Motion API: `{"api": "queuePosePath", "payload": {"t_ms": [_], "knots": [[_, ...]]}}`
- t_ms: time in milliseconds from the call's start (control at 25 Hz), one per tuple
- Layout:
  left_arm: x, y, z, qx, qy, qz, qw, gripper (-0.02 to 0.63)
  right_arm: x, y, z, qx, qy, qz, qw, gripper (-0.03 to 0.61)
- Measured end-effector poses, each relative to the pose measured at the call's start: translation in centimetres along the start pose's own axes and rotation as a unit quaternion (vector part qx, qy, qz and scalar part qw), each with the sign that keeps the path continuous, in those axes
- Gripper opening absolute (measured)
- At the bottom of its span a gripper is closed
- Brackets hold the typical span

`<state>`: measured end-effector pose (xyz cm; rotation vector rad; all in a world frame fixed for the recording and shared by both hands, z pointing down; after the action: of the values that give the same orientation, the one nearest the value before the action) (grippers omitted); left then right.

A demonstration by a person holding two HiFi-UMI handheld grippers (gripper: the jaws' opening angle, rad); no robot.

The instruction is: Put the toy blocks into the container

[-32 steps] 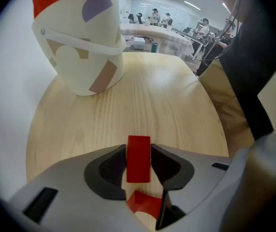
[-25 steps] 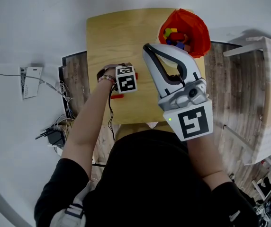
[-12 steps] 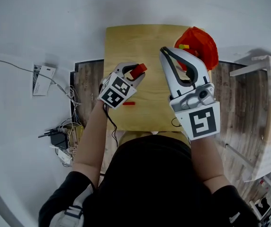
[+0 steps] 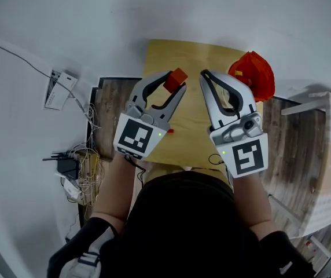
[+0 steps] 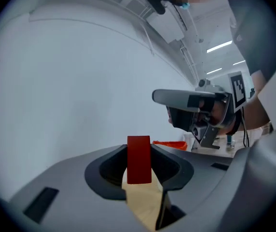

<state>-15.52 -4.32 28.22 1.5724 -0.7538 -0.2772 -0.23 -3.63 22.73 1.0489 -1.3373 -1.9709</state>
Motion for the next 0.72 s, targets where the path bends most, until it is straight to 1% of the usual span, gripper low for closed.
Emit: {"api": "queuePosePath", "payload": {"t_ms": [120,240,360,440,720], "knots": [[-1.7,-0.4,-0.1,0.020,-0.049,-0.056,0.9970,0.152,0.2,-0.1,0.6,-0.001,-0.007,0.000,1.000,0.028],[-2.6,-0.7,-0.4,0.022,-0.066,-0.072,0.9950,0.152,0.3,-0.2,1.2,-0.009,-0.016,-0.001,1.000,0.028],[-2.9,-1.1,-0.5,0.023,-0.067,-0.075,0.9947,0.153,0.3,-0.2,1.6,-0.013,-0.021,0.001,1.000,0.029],[-2.7,-1.3,-0.5,0.026,-0.059,-0.073,0.9953,0.153,0.2,-0.3,1.6,-0.012,-0.021,0.000,1.000,0.028],[-1.7,-1.8,-0.8,0.057,-0.031,-0.061,0.9960,0.152,0.1,-0.1,1.1,-0.013,-0.010,0.002,1.000,0.029]]}}
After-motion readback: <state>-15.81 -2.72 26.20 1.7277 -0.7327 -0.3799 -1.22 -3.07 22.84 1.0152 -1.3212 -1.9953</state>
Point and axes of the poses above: the fingertips, and each gripper's own axes: x forward along the fingers, z to its left, y out of its underside, the point moved 8 cm from there along -x, backward along the fingers, and after that the axes turned 14 degrees about y, right-handed, at the moved point
